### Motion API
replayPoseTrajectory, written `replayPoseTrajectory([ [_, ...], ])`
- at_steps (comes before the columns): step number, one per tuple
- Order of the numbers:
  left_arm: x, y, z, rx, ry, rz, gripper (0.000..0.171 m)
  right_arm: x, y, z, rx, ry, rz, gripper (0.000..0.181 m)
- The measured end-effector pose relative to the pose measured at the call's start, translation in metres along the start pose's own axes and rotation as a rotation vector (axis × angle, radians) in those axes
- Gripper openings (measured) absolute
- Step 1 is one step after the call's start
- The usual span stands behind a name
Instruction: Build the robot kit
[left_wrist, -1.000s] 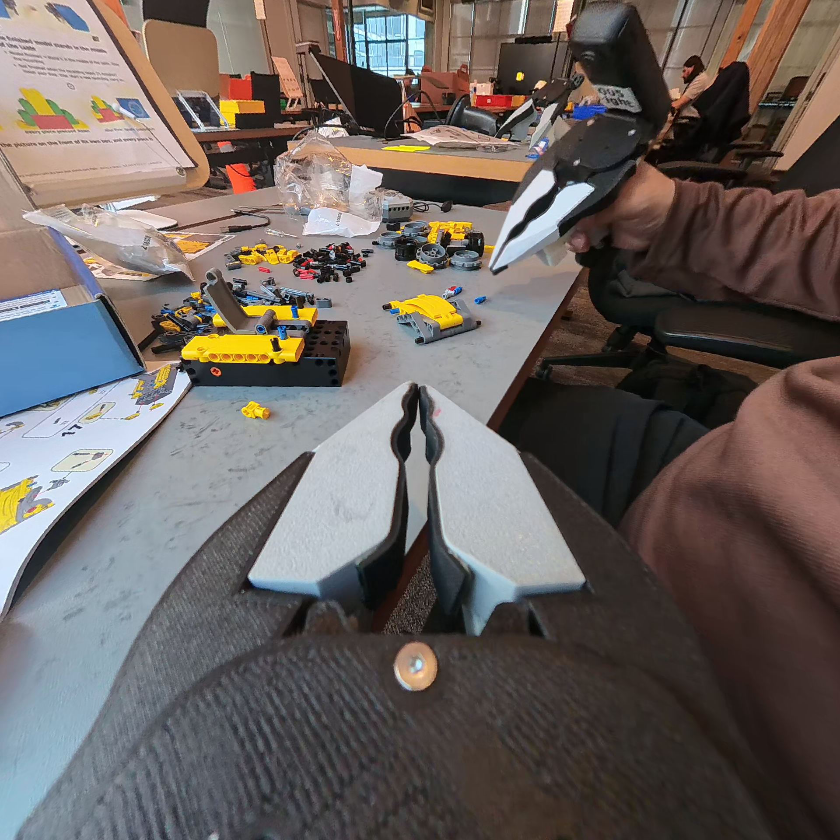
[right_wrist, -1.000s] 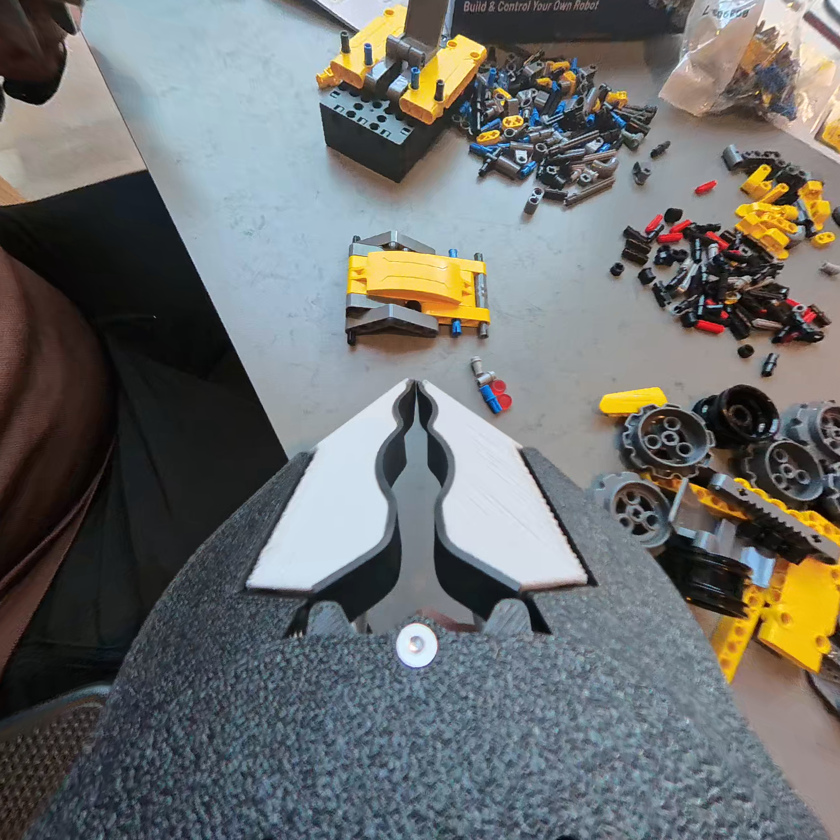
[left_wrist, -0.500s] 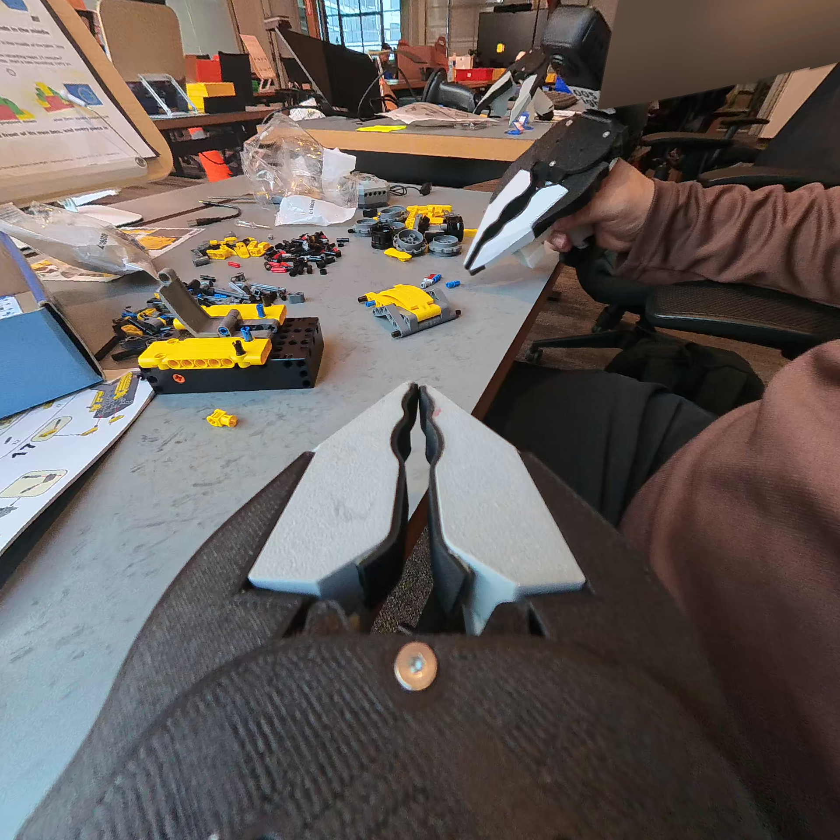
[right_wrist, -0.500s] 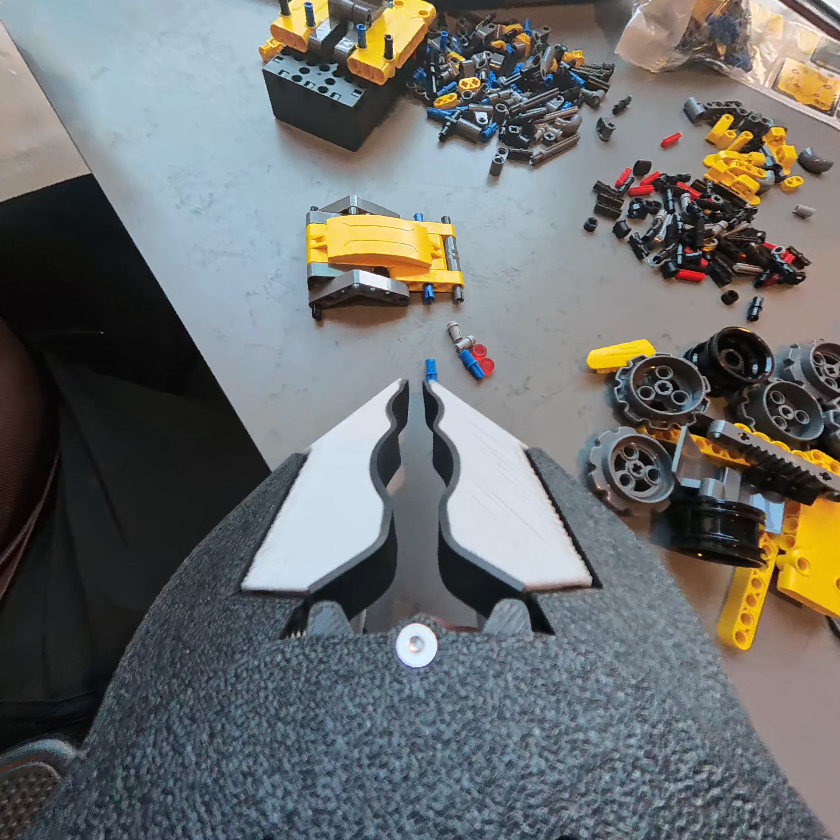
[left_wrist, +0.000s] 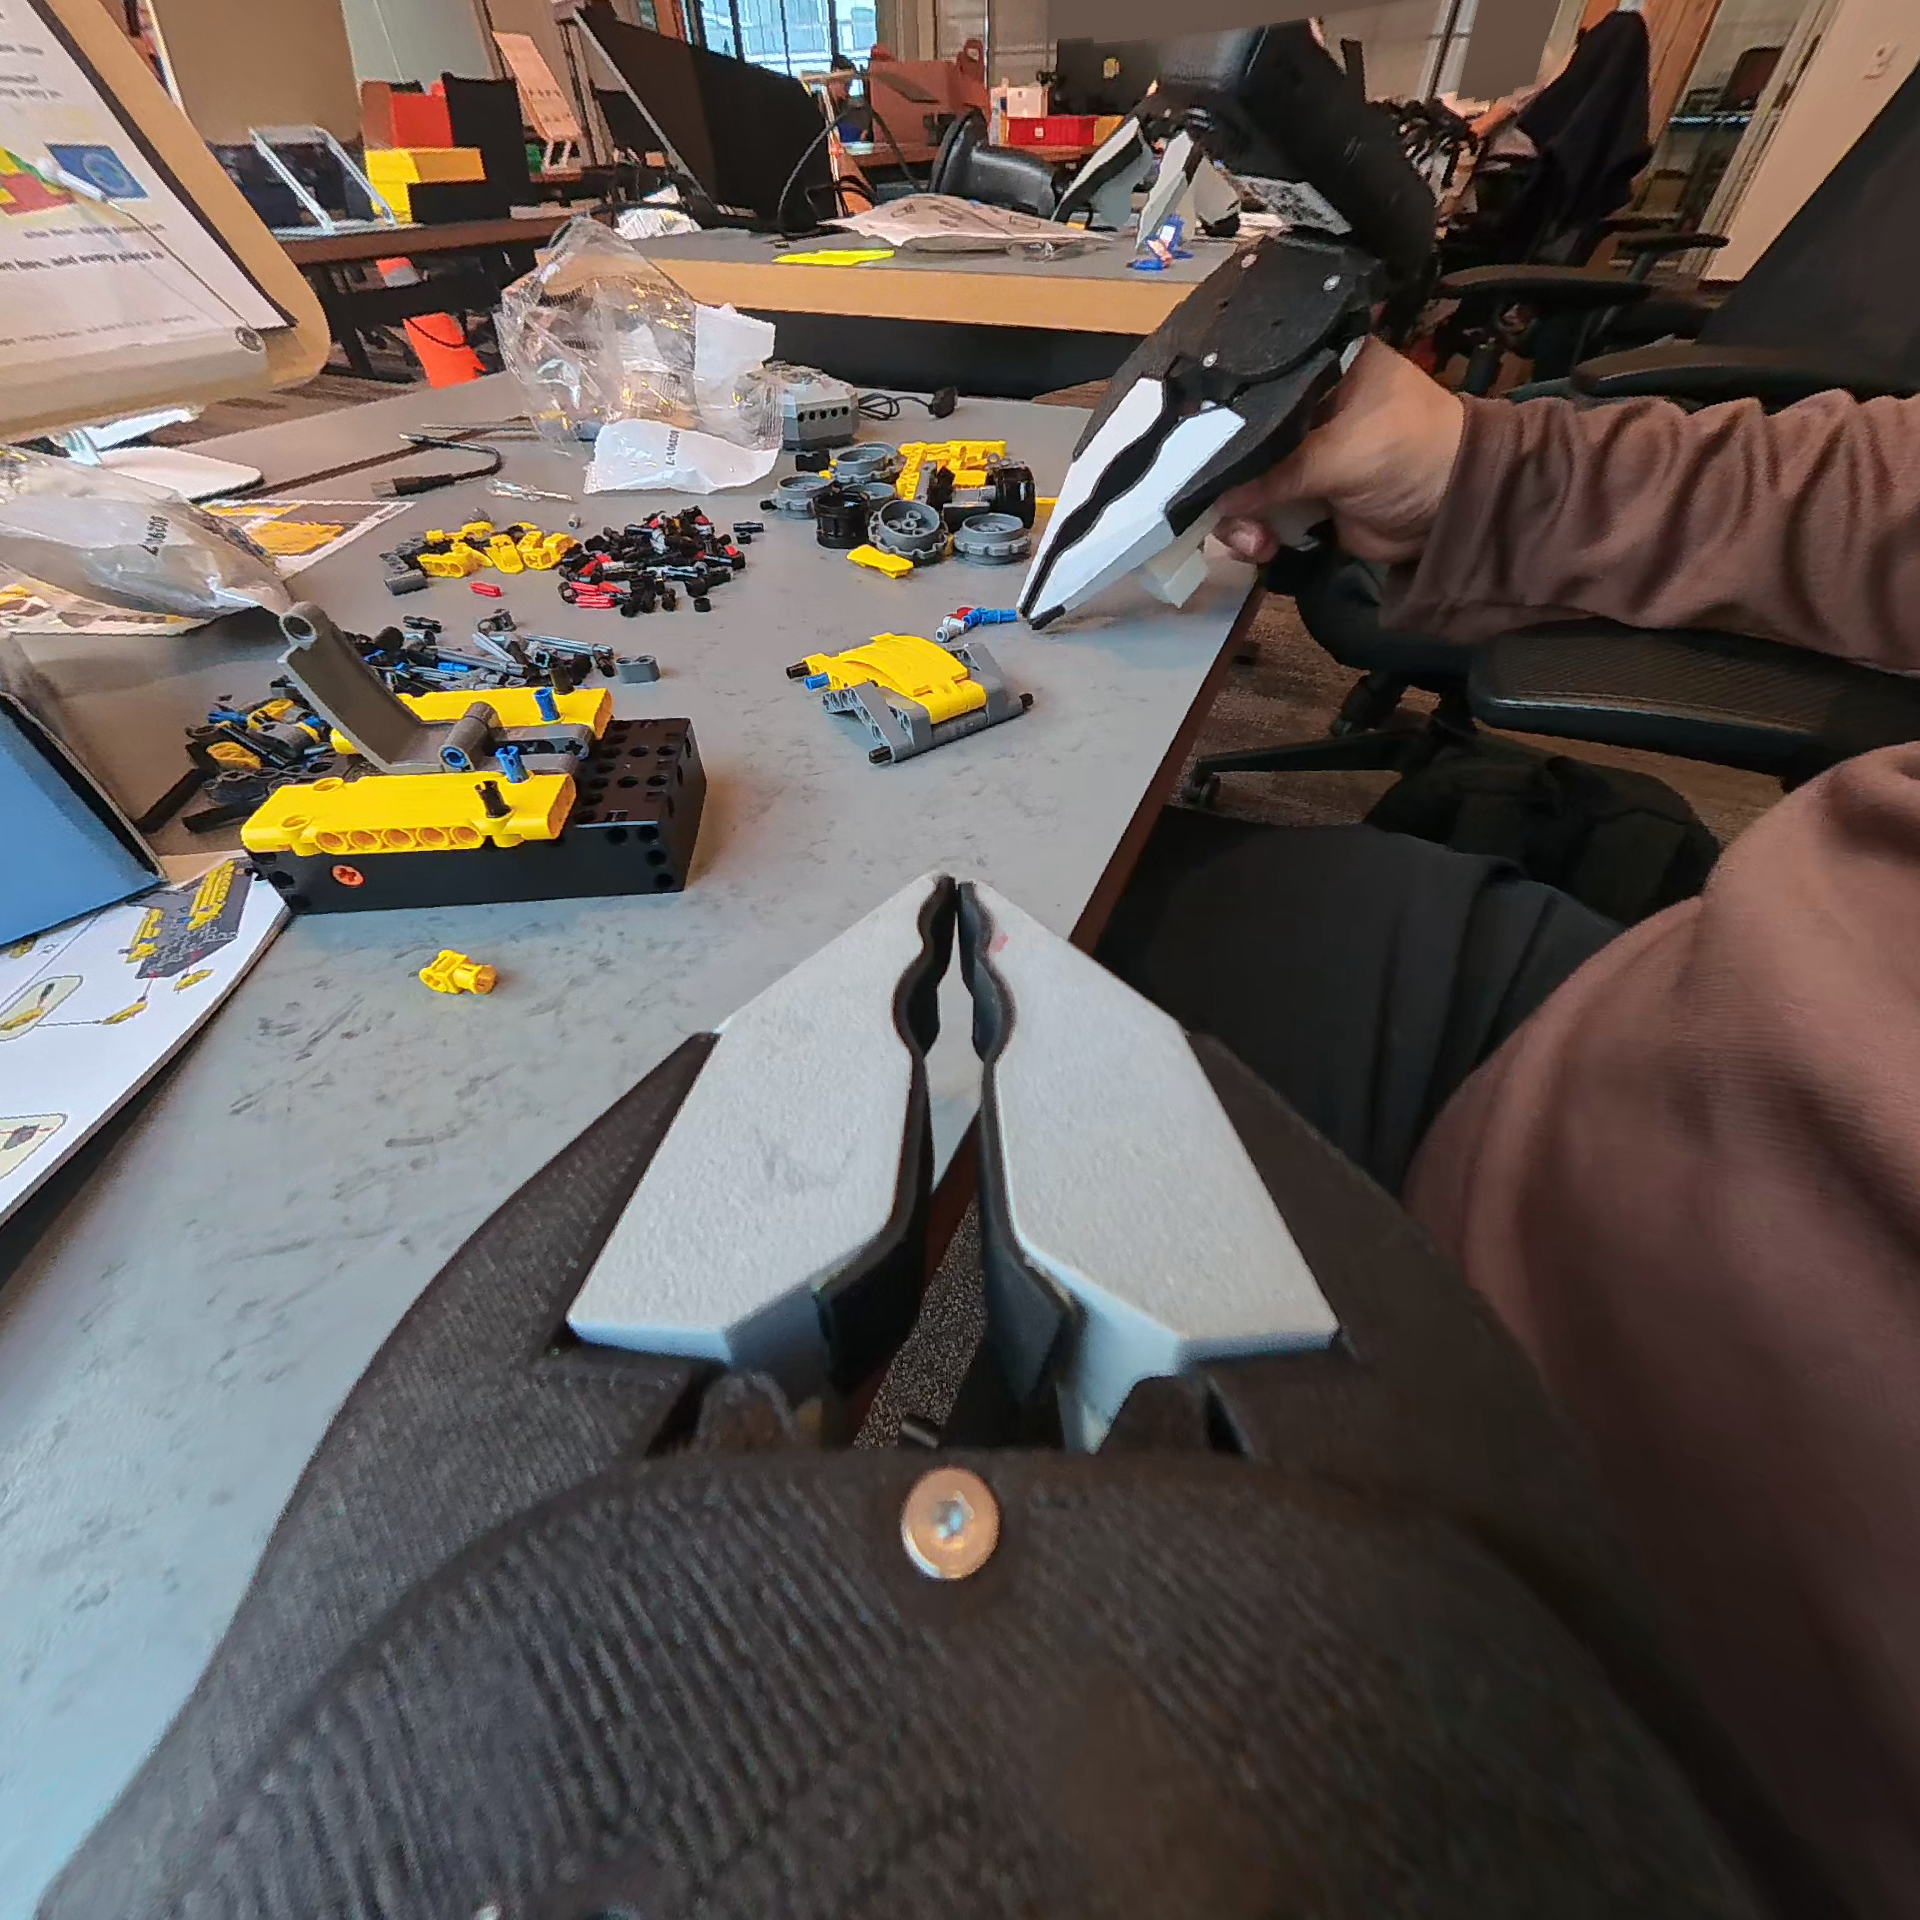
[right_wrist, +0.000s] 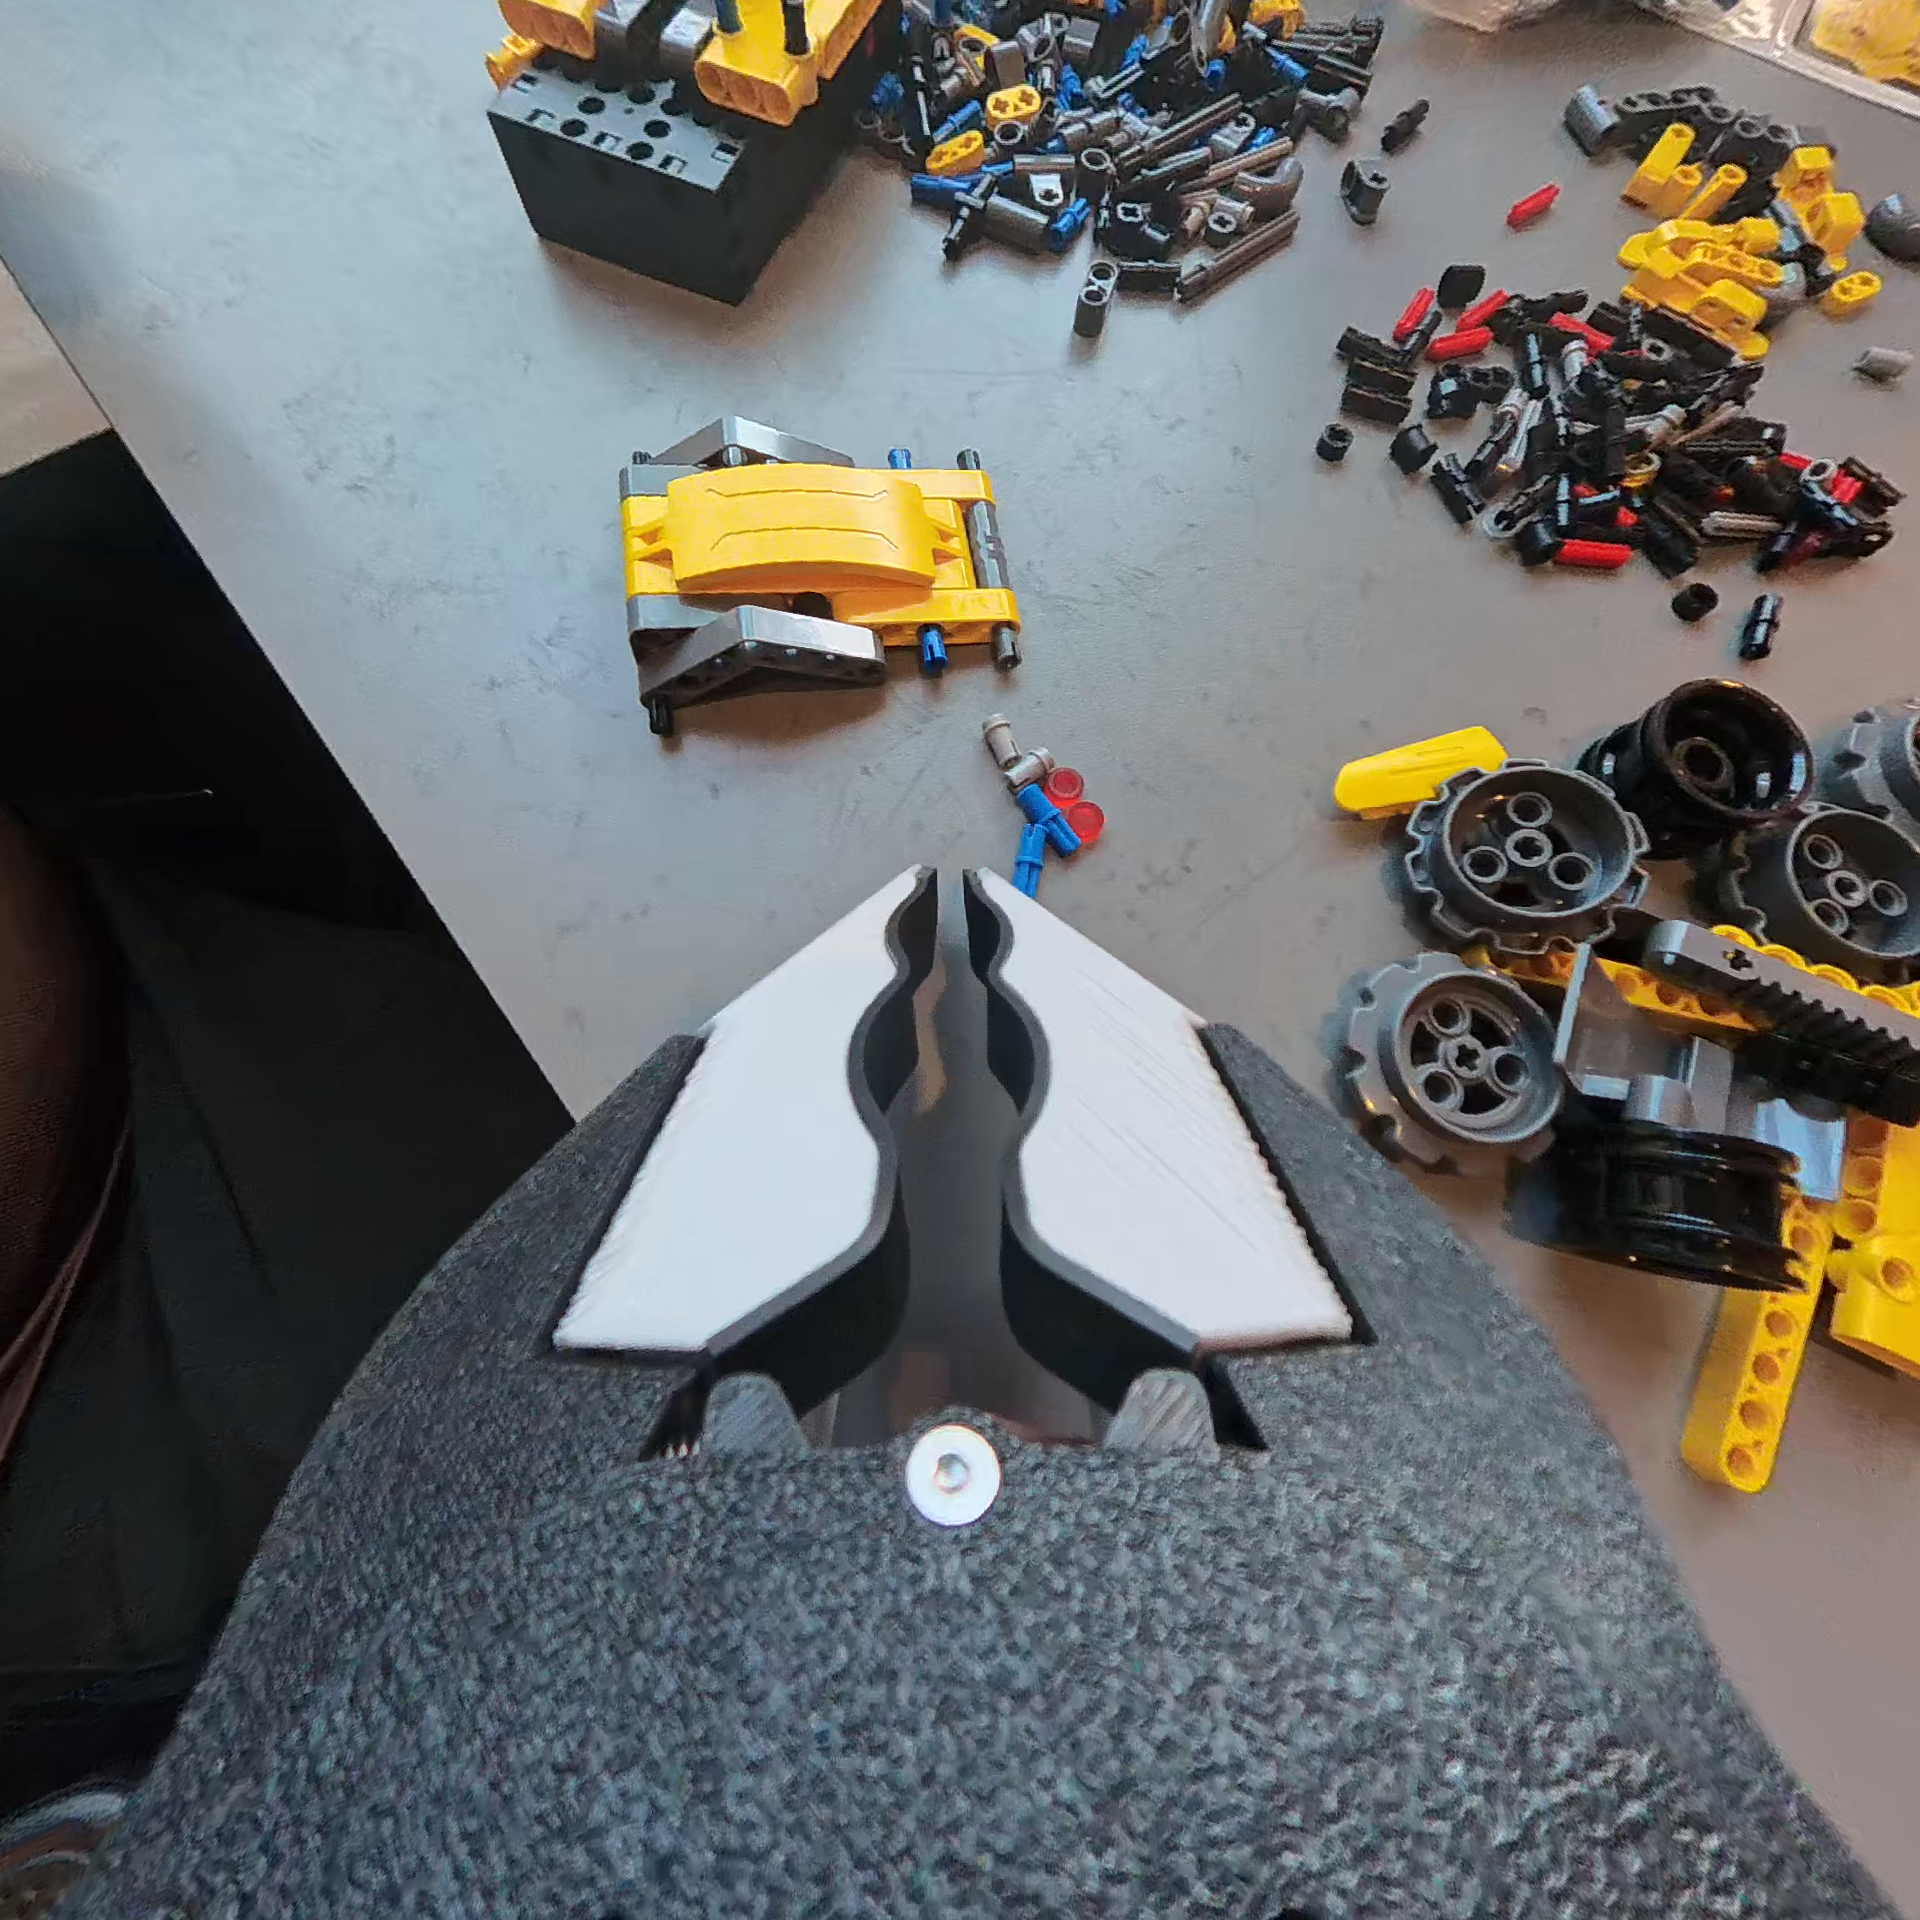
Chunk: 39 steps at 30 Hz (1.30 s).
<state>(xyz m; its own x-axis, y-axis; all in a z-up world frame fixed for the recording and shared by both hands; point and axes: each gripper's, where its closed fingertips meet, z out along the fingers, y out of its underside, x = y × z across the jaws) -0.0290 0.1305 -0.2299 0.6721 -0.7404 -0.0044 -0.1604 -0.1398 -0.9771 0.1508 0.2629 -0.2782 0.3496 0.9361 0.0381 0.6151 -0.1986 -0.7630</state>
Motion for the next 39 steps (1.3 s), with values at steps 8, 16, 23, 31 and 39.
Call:
replayPoseTrajectory([
  [8, 0.000, -0.003, -0.004, 0.022, 0.003, -0.014, 0.000, -0.012, -0.010, -0.002, 0.093, -0.139, 0.111, 0.004],
  [16, -0.003, -0.005, -0.001, 0.038, 0.002, -0.026, 0.000, -0.001, -0.047, -0.019, 0.280, -0.121, 0.176, 0.017],
  [23, 0.000, -0.002, 0.004, 0.023, 0.012, -0.012, 0.000, 0.036, -0.069, -0.040, 0.404, 0.196, 0.075, 0.036],
  [31, 0.001, -0.002, 0.002, 0.029, 0.020, -0.019, 0.000, 0.046, -0.100, -0.030, 0.410, 0.266, 0.058, 0.042],
  [39, -0.001, -0.006, -0.010, 0.057, 0.016, -0.038, 0.000, 0.042, -0.127, -0.026, 0.490, 0.358, -0.063, 0.009],
])
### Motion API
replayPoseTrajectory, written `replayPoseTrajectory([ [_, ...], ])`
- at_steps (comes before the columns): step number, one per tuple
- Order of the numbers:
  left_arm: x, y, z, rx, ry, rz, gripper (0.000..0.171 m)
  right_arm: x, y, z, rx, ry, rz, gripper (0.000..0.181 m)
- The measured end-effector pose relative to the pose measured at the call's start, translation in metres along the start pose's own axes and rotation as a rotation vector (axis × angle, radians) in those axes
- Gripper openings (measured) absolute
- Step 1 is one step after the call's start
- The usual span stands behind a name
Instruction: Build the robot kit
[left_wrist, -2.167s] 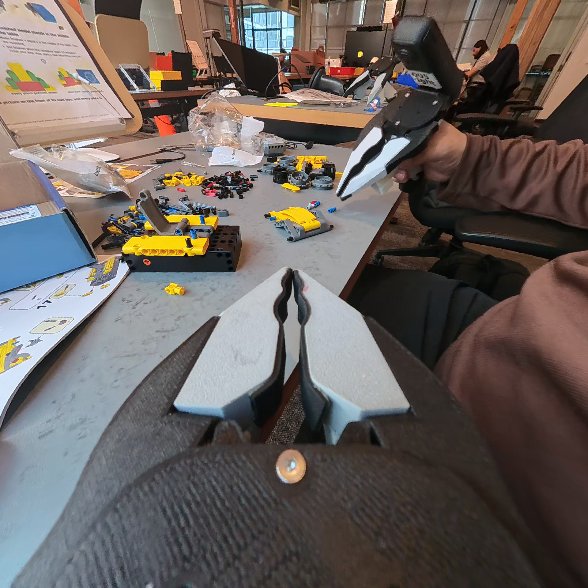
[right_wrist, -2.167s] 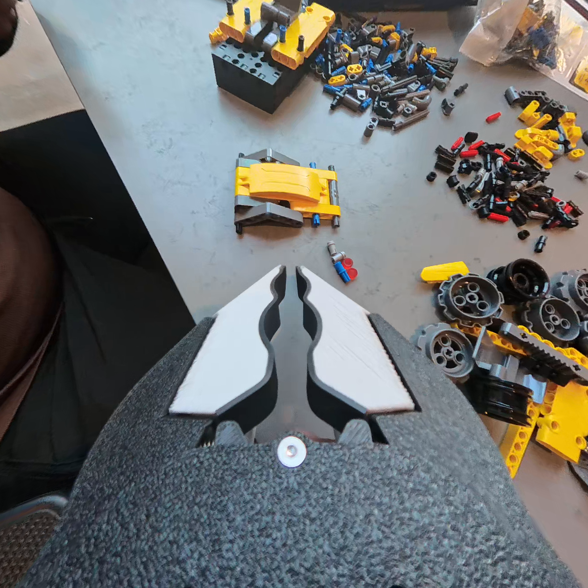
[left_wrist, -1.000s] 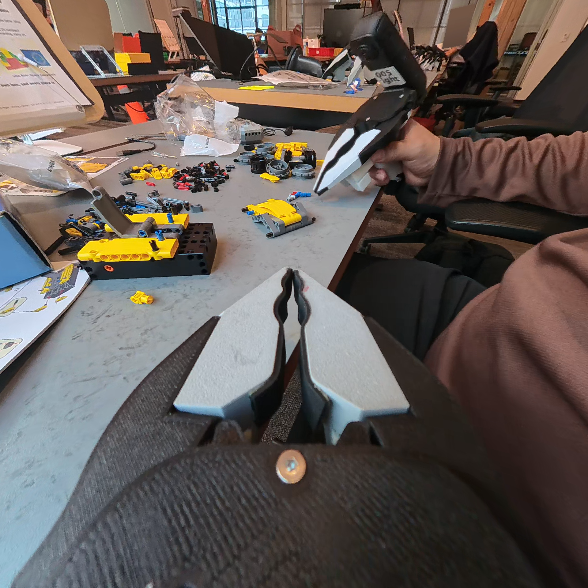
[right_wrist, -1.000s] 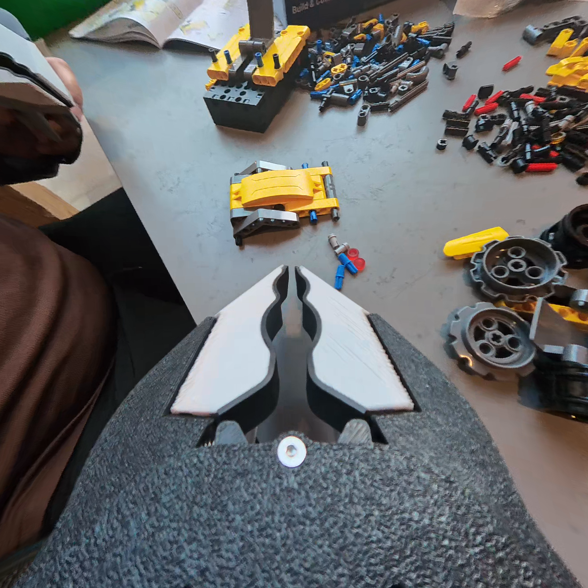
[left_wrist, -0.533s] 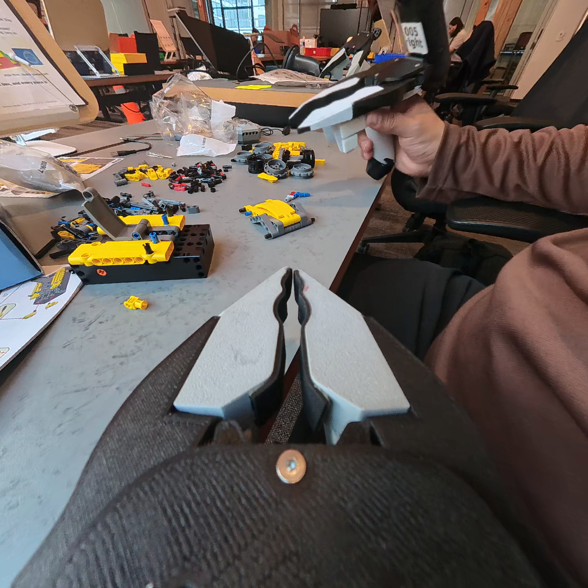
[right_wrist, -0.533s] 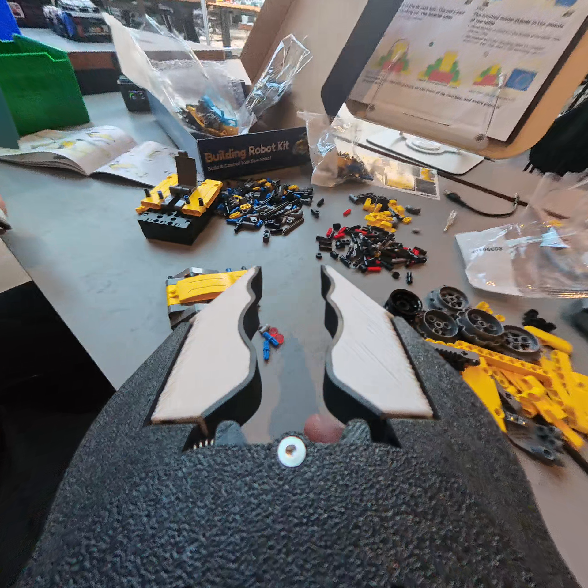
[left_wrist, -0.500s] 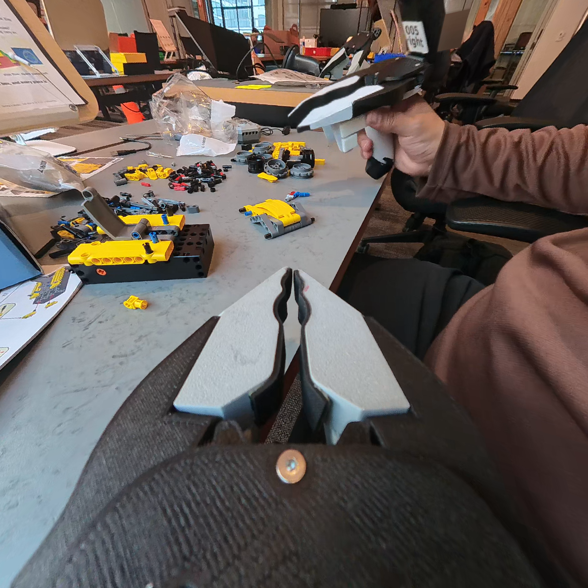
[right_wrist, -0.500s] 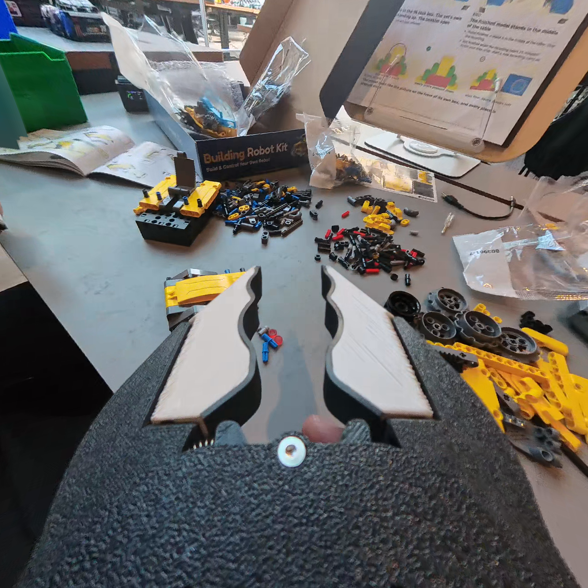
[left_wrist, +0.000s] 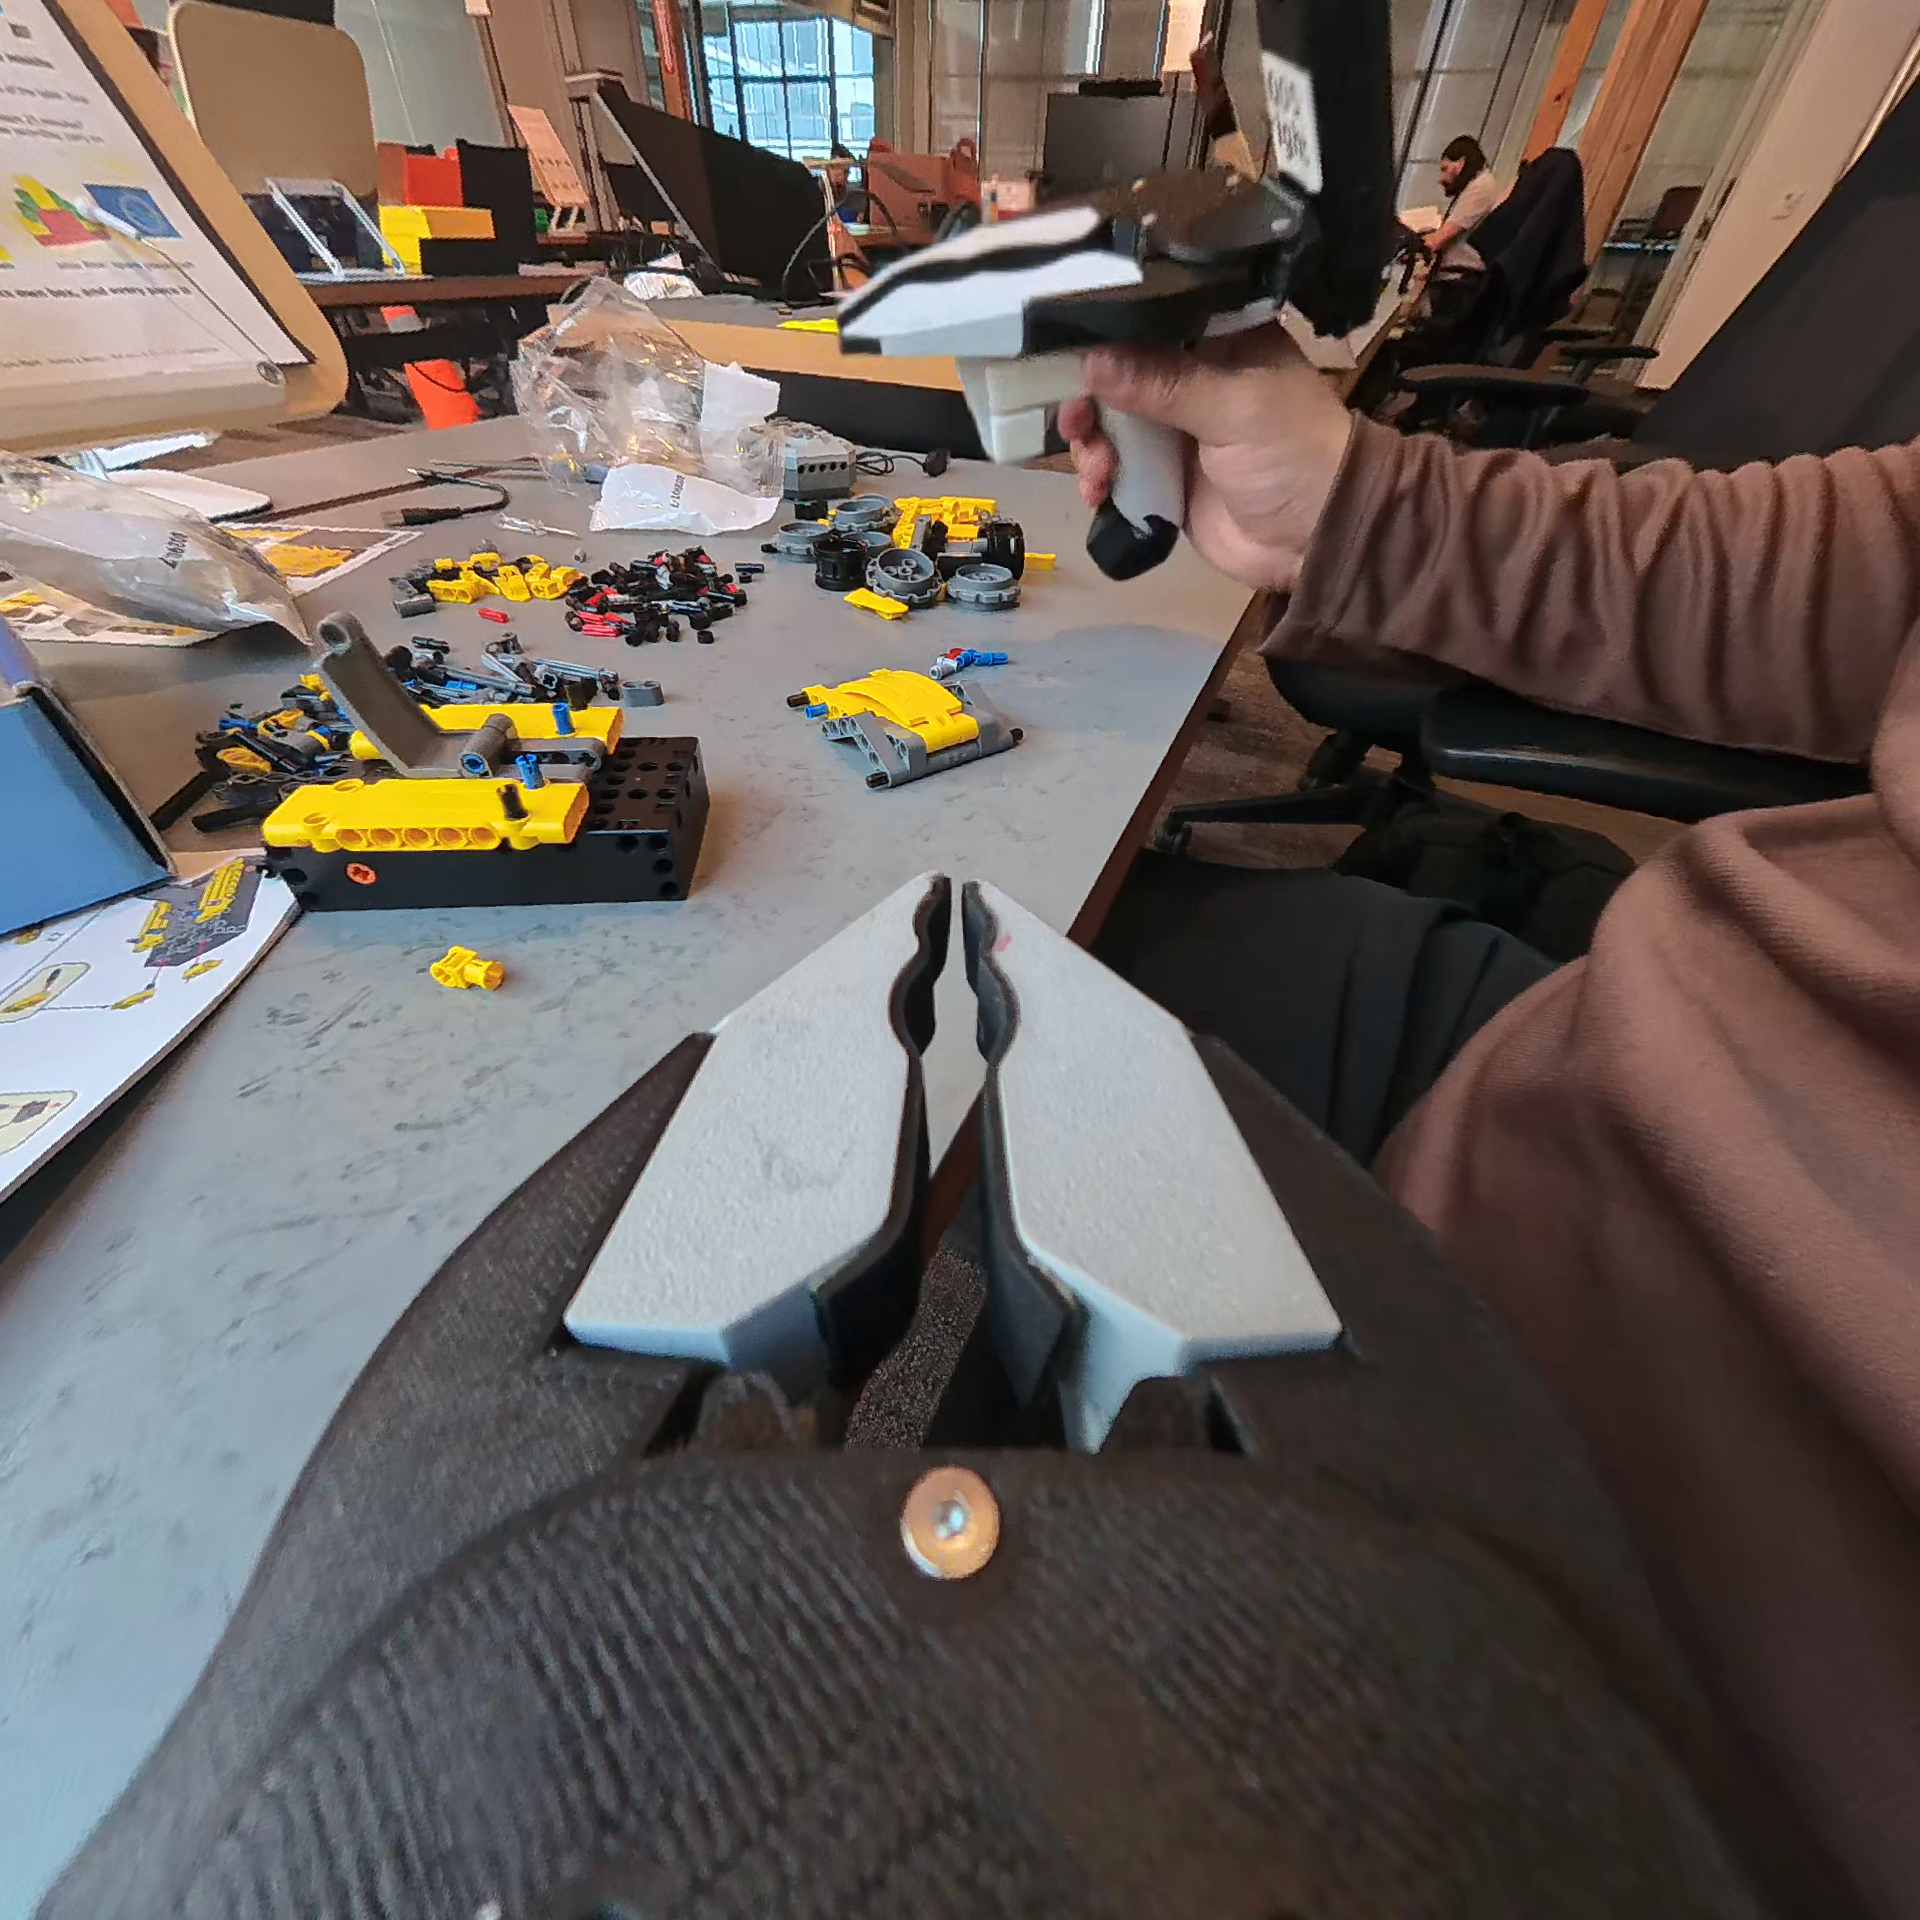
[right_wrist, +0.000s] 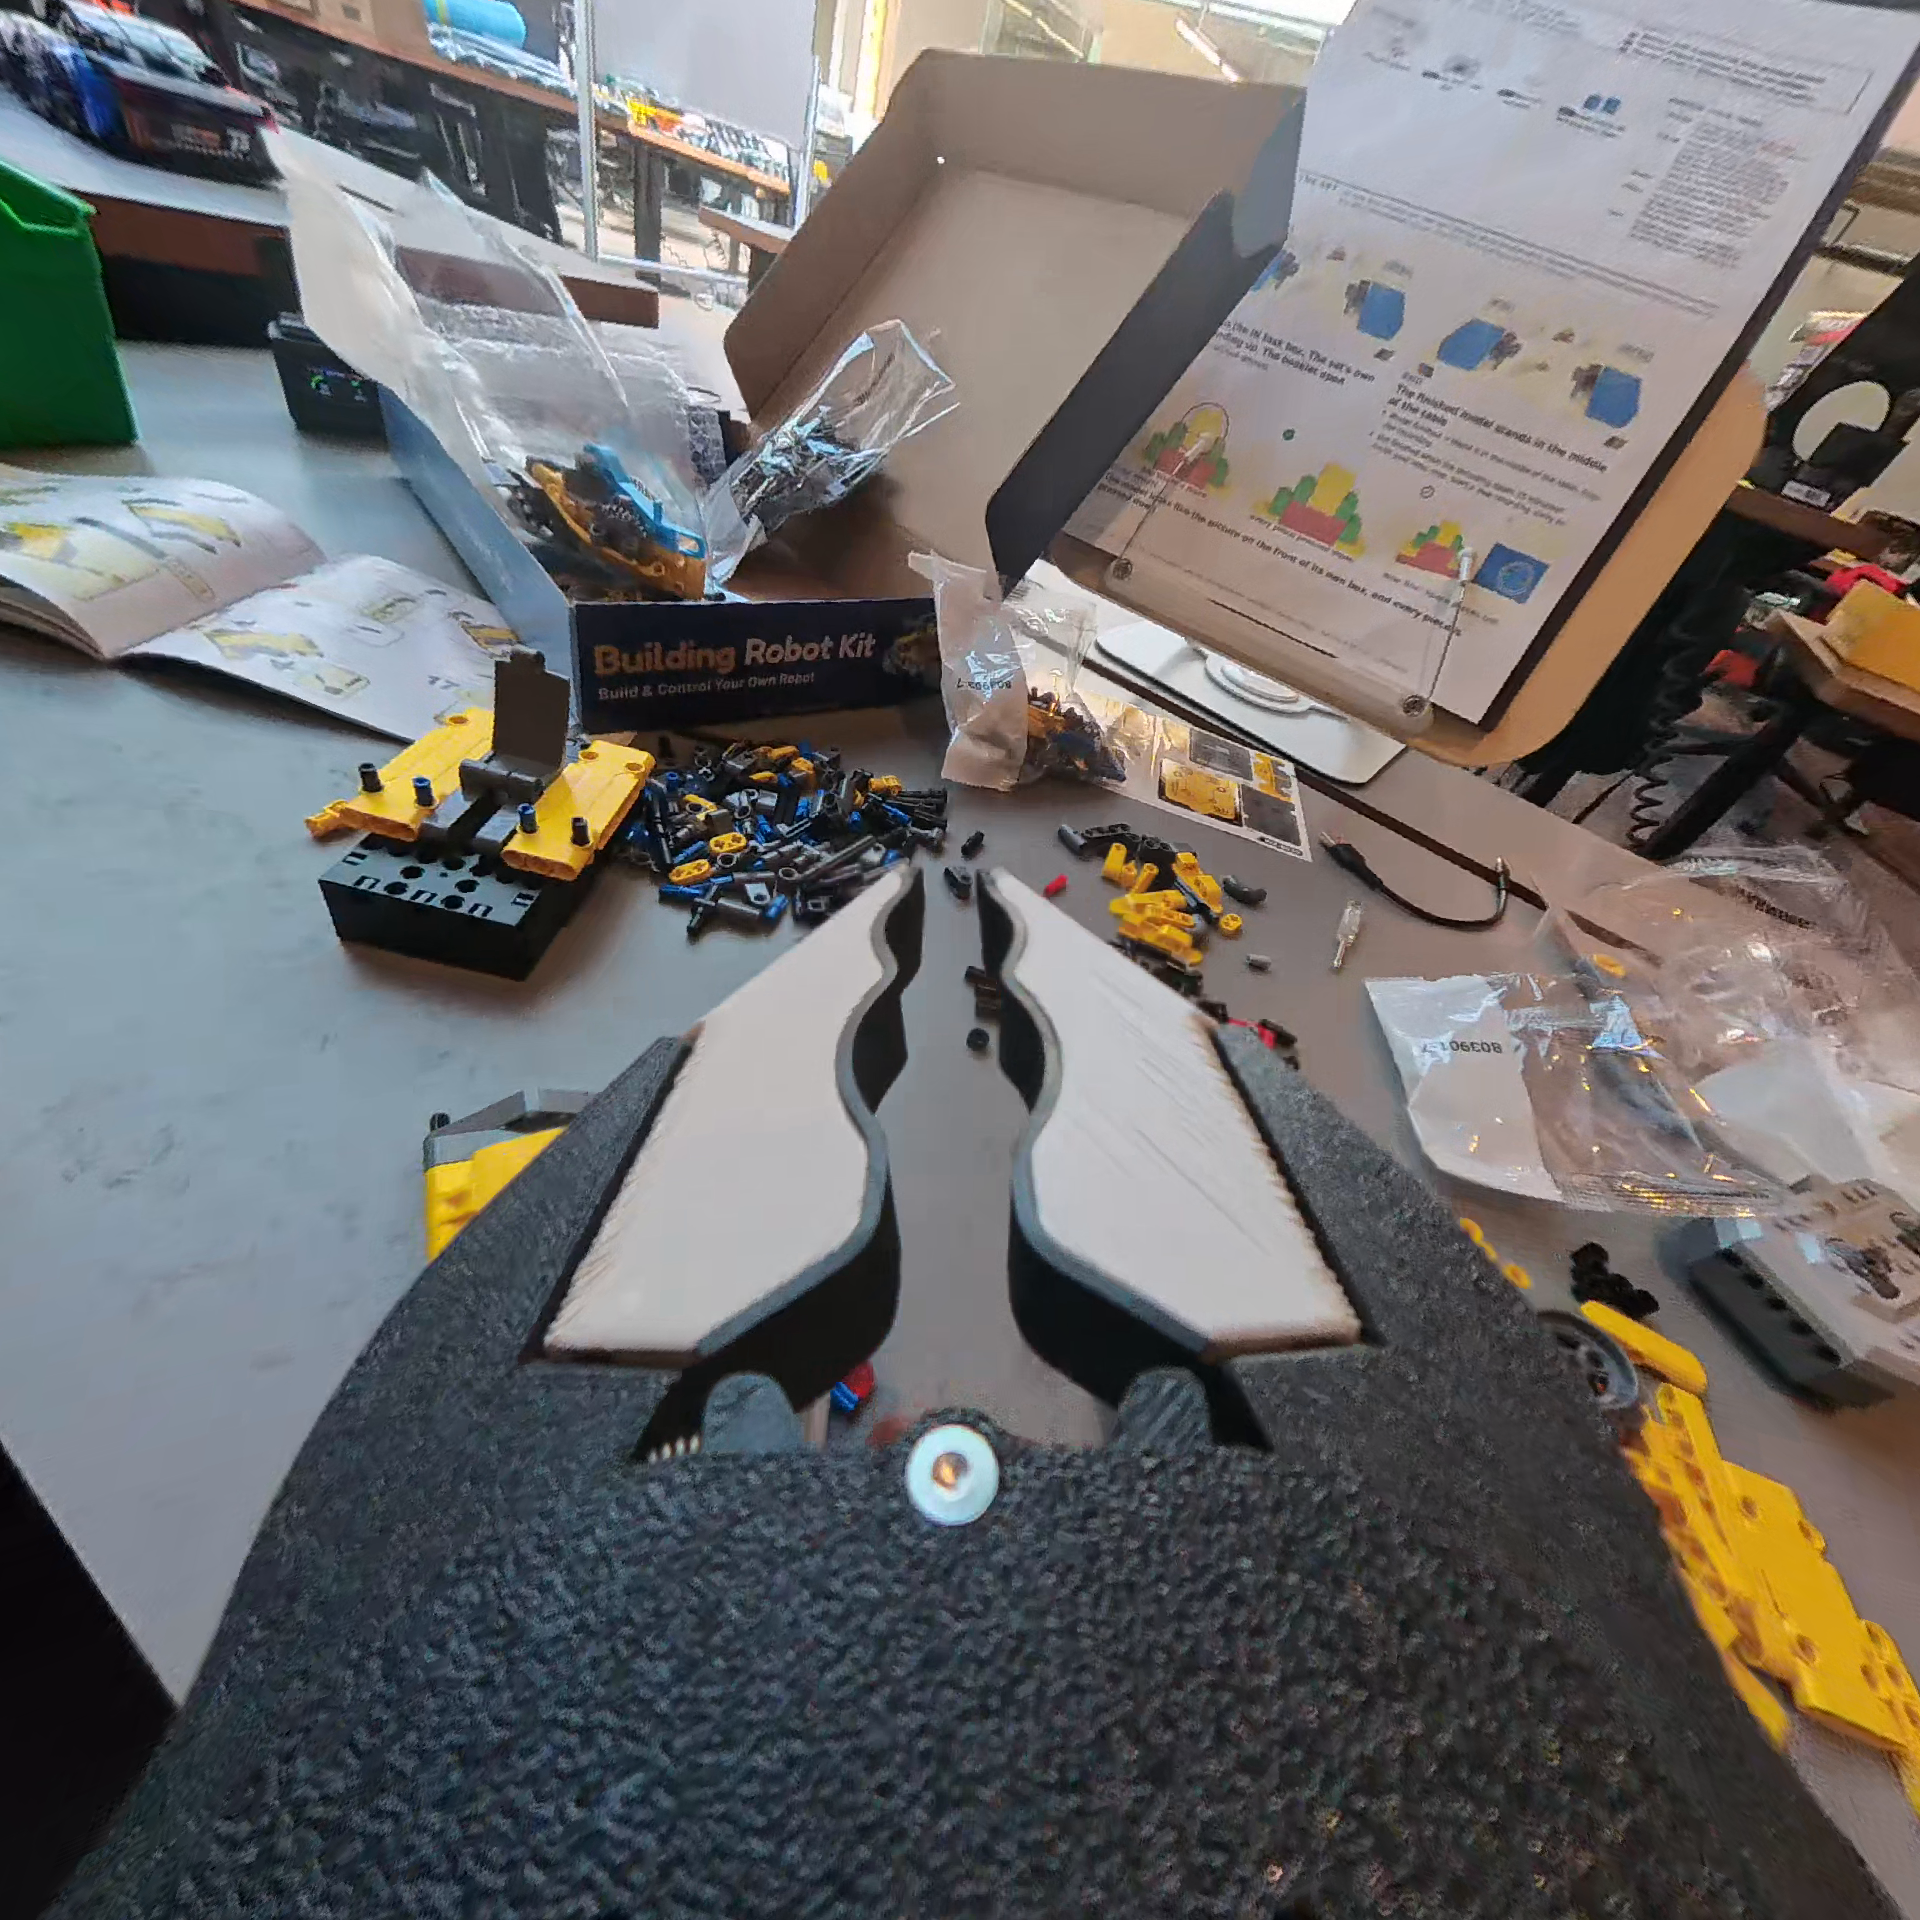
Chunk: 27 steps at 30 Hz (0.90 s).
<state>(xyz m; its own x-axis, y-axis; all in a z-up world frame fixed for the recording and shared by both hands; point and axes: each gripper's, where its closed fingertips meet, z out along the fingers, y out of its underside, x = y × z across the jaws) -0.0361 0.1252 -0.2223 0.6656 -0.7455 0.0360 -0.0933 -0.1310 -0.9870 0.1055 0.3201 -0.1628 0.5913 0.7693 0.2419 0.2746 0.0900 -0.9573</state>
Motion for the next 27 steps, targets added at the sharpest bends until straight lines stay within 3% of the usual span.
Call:
replayPoseTrajectory([
  [15, 0.007, 0.002, 0.003, -0.008, 0.008, 0.026, 0.000, 0.021, 0.037, -0.001, -0.152, 0.150, -0.114, 0.000],
  [18, 0.011, 0.000, 0.007, -0.003, 0.021, 0.045, 0.000, 0.047, 0.037, -0.018, -0.156, 0.241, -0.102, 0.000],
  [21, 0.013, 0.002, 0.013, -0.019, 0.021, 0.071, 0.000, 0.100, 0.043, -0.053, -0.201, 0.417, -0.095, 0.000],
  [24, 0.018, 0.003, 0.018, -0.027, 0.038, 0.075, 0.000, 0.148, 0.066, -0.094, -0.234, 0.537, 0.028, 0.000],
  [27, 0.024, 0.005, 0.024, -0.037, 0.062, 0.087, 0.000, 0.167, 0.091, -0.116, -0.278, 0.583, 0.093, 0.000],
])
